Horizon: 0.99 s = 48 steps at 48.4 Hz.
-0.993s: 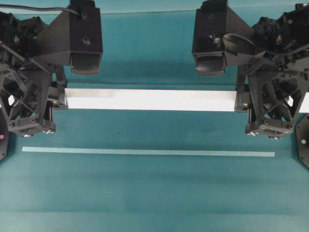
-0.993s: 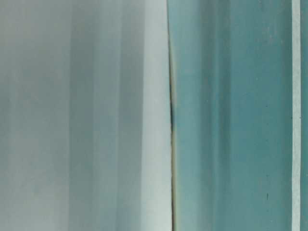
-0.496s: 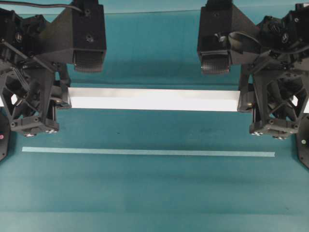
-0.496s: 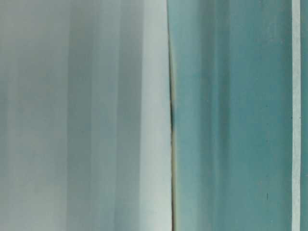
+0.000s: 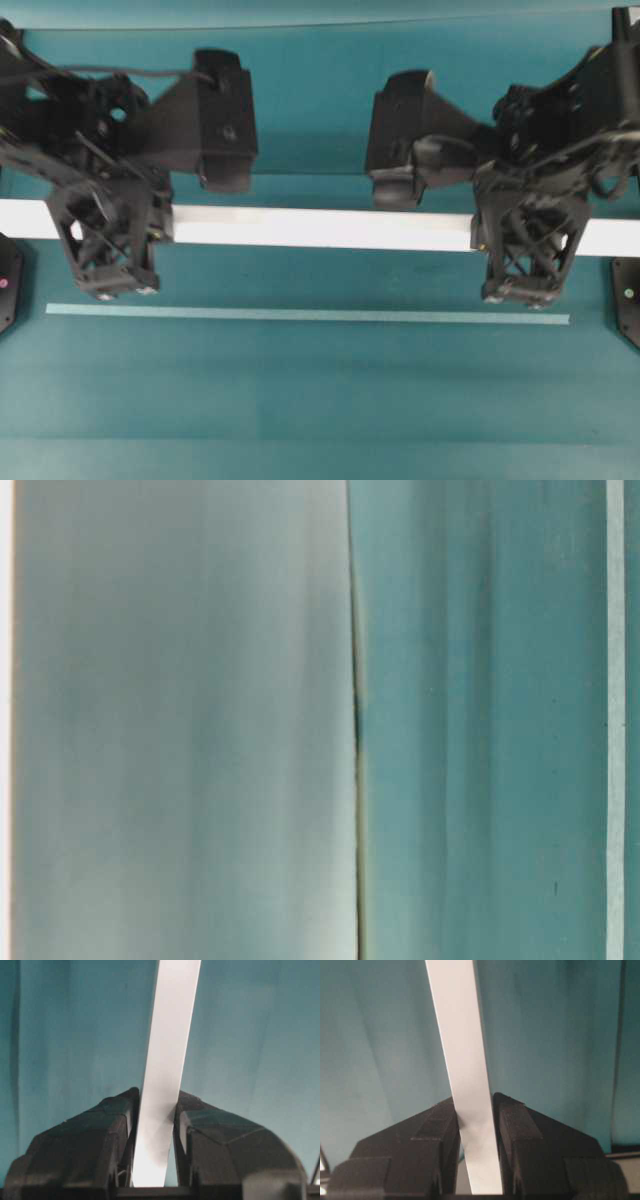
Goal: Lift a wooden board with both hands.
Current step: 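Lower the held board back down toward the table with both grippers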
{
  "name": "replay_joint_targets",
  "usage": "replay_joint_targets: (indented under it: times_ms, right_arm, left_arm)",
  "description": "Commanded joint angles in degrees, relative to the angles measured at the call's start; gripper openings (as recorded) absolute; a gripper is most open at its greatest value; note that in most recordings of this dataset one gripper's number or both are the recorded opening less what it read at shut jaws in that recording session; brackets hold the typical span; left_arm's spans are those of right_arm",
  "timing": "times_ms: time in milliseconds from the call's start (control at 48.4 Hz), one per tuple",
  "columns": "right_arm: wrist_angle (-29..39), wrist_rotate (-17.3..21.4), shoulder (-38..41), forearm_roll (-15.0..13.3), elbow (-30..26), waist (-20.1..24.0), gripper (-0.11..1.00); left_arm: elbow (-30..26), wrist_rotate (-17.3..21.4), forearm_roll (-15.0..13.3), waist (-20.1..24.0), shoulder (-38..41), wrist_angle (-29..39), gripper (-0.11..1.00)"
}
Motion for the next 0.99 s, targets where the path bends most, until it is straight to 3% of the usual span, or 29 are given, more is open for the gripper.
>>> replay_joint_targets:
  times_ms: [0, 227, 434, 972]
  right_arm:
    - [-0.97, 0.79, -0.35, -0.44, 1.49, 0.44, 0.21]
    - [-3.87, 0.26, -0.44, -0.88, 6.15, 0.18, 0.21]
    - [-9.58, -0.18, -0.35, -0.79, 11.25, 0.0, 0.21]
    - [-23.47, -0.26, 0.09, -0.88, 23.12, -0.09, 0.21]
  left_arm:
    - [2.72, -1.58, 0.35, 0.88, -2.29, -2.11, 0.18]
    - [9.32, -1.76, 0.35, 0.88, -2.99, -6.24, 0.18]
    - [12.48, -1.58, 0.35, 0.97, -2.64, -8.44, 0.18]
    - [26.89, -2.02, 0.35, 1.23, -2.37, -20.65, 0.18]
